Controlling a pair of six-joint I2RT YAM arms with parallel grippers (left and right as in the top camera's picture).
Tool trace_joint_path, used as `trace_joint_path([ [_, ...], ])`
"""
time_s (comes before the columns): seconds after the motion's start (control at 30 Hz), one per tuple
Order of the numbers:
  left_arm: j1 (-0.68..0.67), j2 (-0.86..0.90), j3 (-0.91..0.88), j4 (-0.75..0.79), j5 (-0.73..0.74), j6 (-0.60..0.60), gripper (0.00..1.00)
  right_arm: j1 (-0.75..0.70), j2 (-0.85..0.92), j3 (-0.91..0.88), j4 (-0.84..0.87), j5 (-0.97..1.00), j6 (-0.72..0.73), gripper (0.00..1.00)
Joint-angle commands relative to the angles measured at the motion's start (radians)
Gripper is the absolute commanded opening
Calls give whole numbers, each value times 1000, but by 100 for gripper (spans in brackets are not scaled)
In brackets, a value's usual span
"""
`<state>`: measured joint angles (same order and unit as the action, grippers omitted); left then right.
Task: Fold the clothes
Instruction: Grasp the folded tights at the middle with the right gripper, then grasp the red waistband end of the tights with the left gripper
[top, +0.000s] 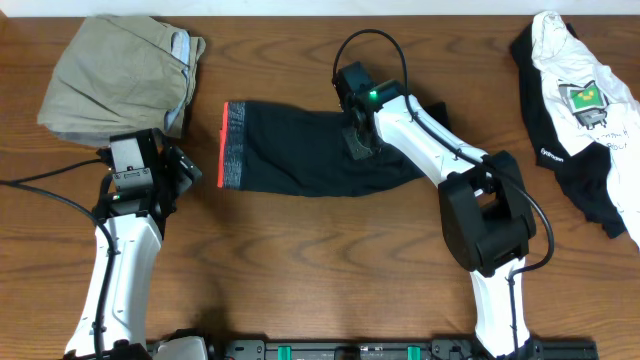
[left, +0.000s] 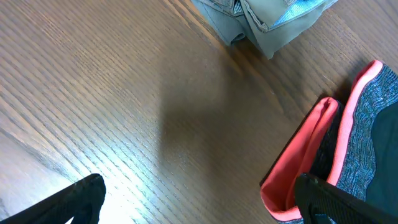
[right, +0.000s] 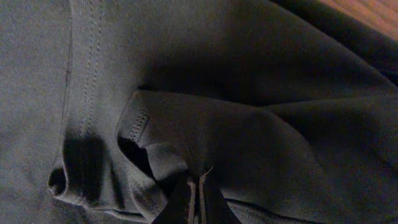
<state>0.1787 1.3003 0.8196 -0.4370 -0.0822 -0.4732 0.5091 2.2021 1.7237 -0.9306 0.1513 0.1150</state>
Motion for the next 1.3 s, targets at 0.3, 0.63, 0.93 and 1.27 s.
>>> trace_joint_path([
  [0.3,3,0,15,4,-8,10,98,9,8,115,-15,-6,4,1],
  [0.63,3,2,14,3,-8,9,98,39,8,126,50,-105,27,1],
  [0.93,3,2,14,13,35,60,98,62,-10,159,-26,-100,27,87],
  [1.27,3,70,58,106,343,273,98,-2,-104,341,-203,-80,-4,91],
])
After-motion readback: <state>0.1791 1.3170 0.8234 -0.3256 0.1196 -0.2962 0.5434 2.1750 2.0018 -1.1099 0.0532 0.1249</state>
